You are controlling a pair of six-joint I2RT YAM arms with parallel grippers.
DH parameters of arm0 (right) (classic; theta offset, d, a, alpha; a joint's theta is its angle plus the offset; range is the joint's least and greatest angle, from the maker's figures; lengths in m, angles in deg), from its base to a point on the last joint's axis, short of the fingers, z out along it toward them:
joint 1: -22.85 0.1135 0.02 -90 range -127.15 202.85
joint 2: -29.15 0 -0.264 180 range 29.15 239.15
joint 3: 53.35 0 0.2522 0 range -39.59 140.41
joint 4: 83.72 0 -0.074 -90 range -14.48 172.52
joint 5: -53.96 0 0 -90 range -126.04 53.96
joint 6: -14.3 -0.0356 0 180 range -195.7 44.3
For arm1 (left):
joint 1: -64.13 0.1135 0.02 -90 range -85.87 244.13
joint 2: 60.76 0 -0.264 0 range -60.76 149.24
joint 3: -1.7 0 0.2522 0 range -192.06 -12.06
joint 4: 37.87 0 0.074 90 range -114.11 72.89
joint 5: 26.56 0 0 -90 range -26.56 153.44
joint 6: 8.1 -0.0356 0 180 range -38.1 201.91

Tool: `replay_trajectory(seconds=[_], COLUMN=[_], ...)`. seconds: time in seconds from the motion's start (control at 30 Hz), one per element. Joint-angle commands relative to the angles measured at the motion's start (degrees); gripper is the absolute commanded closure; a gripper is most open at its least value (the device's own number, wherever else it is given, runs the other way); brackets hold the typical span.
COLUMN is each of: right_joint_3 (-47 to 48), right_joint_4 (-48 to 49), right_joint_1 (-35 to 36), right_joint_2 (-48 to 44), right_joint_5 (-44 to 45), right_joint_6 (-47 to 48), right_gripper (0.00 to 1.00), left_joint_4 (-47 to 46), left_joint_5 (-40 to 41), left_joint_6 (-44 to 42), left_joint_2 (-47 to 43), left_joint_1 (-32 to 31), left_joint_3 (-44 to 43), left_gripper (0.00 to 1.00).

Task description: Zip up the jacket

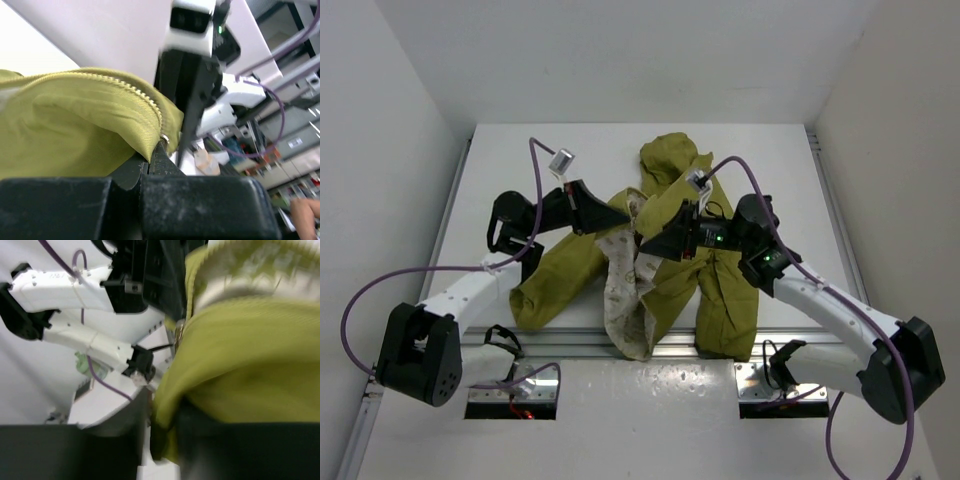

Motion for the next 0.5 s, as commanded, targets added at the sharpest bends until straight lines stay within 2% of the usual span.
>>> replay_trajectory(seconds=[0.0,0.03,0.07,0.17,0.27,0.4,0.47], right_joint_3=[1.2,1.2,1.2,1.2,0.4,-0.4,0.0], right_joint_4=[-2.3,-2.0,-2.1,-2.0,0.2,3.6,2.6], right_joint_1=[0.3,0.3,-0.9,-2.5,-4.6,-6.6,-6.6], right_joint_2=[-1.0,-1.2,-1.2,-1.9,-2.8,-3.0,-2.6], right_joint_5=[-3.2,-3.0,-2.3,-1.4,0.5,3.5,4.4], right_joint_6=[2.1,1.8,1.0,-0.5,-3.5,-11.3,-13.6], right_gripper=[0.67,0.60,0.49,0.38,0.38,0.54,0.56], left_joint_4=[-3.0,-3.0,-3.0,-3.0,-4.1,-4.7,-5.3], left_joint_5=[3.8,3.8,3.8,4.3,4.8,5.4,6.0], left_joint_6=[-2.0,-2.0,-2.0,-2.0,-1.5,-0.4,0.2], left_joint_2=[-1.9,-1.9,-2.4,-2.5,-3.0,-3.0,-3.0], left_joint_1=[0.6,0.6,0.6,0.6,0.6,0.6,0.6], left_joint_3=[-2.5,-2.5,-2.5,-1.3,-0.6,0.1,0.1], left_gripper=[1.00,1.00,1.00,1.00,1.00,1.00,1.00])
